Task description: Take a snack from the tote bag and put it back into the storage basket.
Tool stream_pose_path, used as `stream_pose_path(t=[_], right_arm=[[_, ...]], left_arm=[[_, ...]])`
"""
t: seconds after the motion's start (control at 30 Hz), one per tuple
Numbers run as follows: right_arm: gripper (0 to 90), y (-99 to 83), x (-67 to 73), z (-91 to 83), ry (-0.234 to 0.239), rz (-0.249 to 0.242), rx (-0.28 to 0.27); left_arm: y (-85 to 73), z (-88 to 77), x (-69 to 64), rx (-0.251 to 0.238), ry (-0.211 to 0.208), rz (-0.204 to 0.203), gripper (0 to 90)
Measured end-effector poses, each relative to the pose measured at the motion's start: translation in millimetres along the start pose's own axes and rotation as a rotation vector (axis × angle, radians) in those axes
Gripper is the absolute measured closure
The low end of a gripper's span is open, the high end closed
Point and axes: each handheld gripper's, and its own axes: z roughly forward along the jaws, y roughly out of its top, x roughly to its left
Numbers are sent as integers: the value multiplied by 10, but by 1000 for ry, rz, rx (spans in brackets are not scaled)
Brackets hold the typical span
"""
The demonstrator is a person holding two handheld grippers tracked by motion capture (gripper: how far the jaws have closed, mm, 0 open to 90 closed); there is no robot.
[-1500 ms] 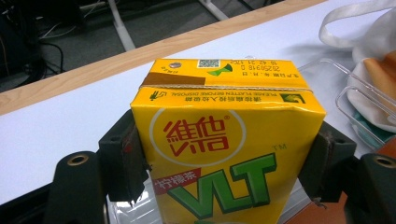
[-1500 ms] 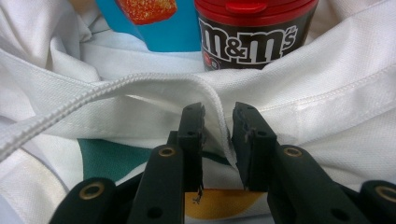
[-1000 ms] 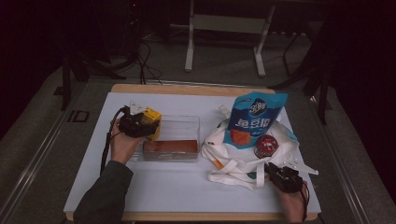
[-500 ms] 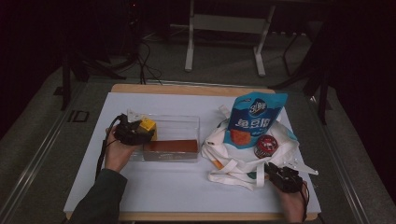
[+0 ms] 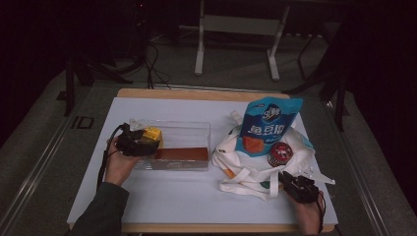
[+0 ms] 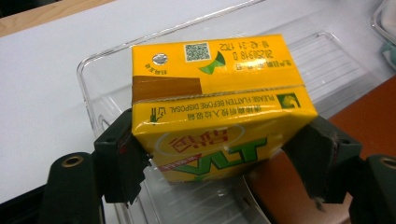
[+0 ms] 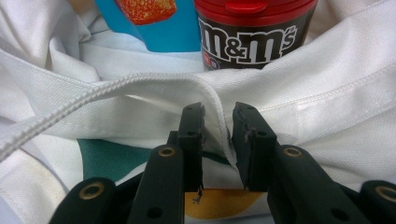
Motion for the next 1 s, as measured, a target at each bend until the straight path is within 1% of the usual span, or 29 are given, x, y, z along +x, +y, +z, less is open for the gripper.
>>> stream_pose_path(t=[0.03, 0.1, 0.17, 0.23, 0.43, 0.53, 0.57, 0.67, 0.7, 0.73, 0.77, 0.8, 0.87, 1.0], right_arm=[[733, 0, 0, 0, 0, 0, 0], [733, 0, 0, 0, 0, 0, 0], [733, 0, 1, 0, -1, 1, 0], [733, -1, 3, -1, -2, 1, -1], [733, -1, 1, -2, 0, 4, -1], [733, -1, 2, -2, -1, 3, -1], [733, -1, 3, -1, -2, 3, -1], [733, -1, 4, -1, -3, 2, 0], [733, -1, 5, -1, -3, 2, 0], [733, -1, 5, -1, -3, 2, 0], [733, -1, 5, -1, -3, 2, 0], [733, -1, 6, -1, -4, 0, 0], [733, -1, 7, -1, -5, -1, 0], [733, 0, 6, -1, -4, 2, 0]], left_arm=[[-11, -21, 6, -9, 0, -3, 262], [-34, -54, 25, -11, -2, -16, 262], [-47, -63, 23, -16, 0, -16, 262], [-49, -67, 4, -14, 15, -18, 263], [-58, -87, 16, -6, 31, -25, 262], [-70, -105, 41, -3, 58, -33, 261], [-80, -107, 55, -5, 61, -35, 260], [-112, -116, 78, -15, 46, -21, 250], [-111, -114, 82, -12, 35, -22, 228], [-107, -110, 79, -9, 32, -21, 182], [-105, -115, 69, -13, 40, -17, 143], [-102, -125, 65, -25, 48, -11, 142], [-94, -149, 62, -46, 38, -17, 142], [-73, -179, 33, -58, 60, 1, 134]])
